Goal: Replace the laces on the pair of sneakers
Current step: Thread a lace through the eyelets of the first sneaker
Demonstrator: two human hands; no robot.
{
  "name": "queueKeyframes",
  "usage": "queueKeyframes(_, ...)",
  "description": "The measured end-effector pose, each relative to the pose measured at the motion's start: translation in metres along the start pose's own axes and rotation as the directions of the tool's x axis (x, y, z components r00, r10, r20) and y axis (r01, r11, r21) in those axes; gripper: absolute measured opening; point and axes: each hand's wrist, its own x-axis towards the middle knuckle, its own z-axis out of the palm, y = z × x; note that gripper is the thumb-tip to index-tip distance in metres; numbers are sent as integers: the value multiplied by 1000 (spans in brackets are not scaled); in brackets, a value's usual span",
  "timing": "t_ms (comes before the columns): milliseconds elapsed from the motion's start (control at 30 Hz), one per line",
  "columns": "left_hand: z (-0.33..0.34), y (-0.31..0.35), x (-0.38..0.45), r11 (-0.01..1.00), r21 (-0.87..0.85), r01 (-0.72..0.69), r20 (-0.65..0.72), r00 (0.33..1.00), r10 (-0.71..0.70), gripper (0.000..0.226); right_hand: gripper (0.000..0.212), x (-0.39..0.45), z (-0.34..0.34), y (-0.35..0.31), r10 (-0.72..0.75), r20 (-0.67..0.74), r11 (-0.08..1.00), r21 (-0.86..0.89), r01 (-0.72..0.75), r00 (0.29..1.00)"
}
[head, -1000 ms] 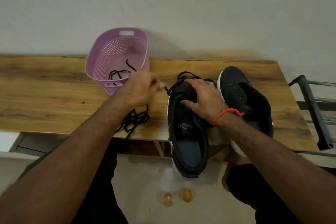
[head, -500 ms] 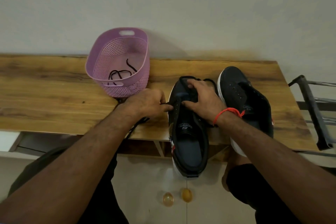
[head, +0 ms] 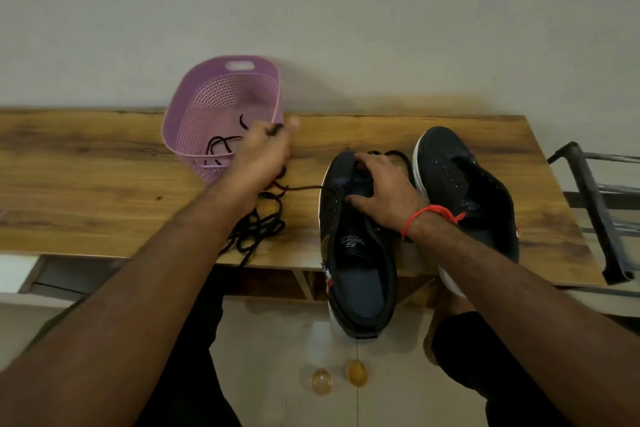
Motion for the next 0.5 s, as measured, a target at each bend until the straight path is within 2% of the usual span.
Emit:
queueKeyframes(33, 7, -8, 0, 956, 284, -79, 102, 993, 52, 31, 80, 0, 0, 0, 3, 1, 1000, -1, -3, 1000)
queueKeyframes(67, 13, -14, -1, 859, 487, -156, 220, 974, 52, 31, 79, 0, 1, 0, 4, 0, 1000, 1, -4, 1000)
queueKeyframes(100, 19, -17, -2, 769, 605, -207, 326, 945, -2, 29, 79, 0, 1, 1, 6, -1, 1000, 7, -6, 1000)
queueKeyframes(133, 21, -19, -3, 706, 667, -239, 396, 916, -64, 25, 79, 0, 1, 1, 7, -4, 1000, 19, -7, 1000)
queueKeyframes(167, 21, -19, -3, 685, 684, -252, 438, 892, -110, 21, 79, 0, 0, 2, 7, -7, 1000, 30, -6, 1000)
queueKeyframes(200, 19, -17, -3, 716, 654, -244, 451, 885, -111, 21, 79, 0, 0, 2, 6, -7, 999, 33, -5, 1000)
queueKeyframes(233, 16, -14, -2, 784, 582, -218, 419, 906, -59, 24, 79, 0, 0, 2, 6, -3, 1000, 28, -6, 1000)
queueKeyframes(267, 13, -8, -3, 853, 483, -196, 324, 945, 33, 28, 79, 0, 0, 2, 8, 1, 1000, 19, -8, 1000)
queueKeyframes(300, 10, -4, -2, 896, 400, -190, 159, 978, 136, 33, 77, 0, 0, 2, 9, 0, 1000, 18, -9, 1000)
queueKeyframes(333, 7, -1, 0, 911, 359, -204, -24, 974, 227, 39, 73, -1, -1, 2, 7, -11, 999, 31, -7, 1000)
queueKeyframes(367, 4, 0, 2, 907, 359, -220, -150, 946, 289, 44, 66, -1, -3, 2, 5, -40, 998, 65, -2, 999)
queueKeyframes(400, 0, 0, 3, 900, 375, -223, -197, 930, 312, 48, 56, -2, -6, 1, 8, -89, 993, 118, 3, 996)
queueKeyframes(500, -3, -5, 0, 872, 465, -157, -140, 959, 247, 40, 26, -2, -23, -1, 80, -294, 947, 320, 19, 952)
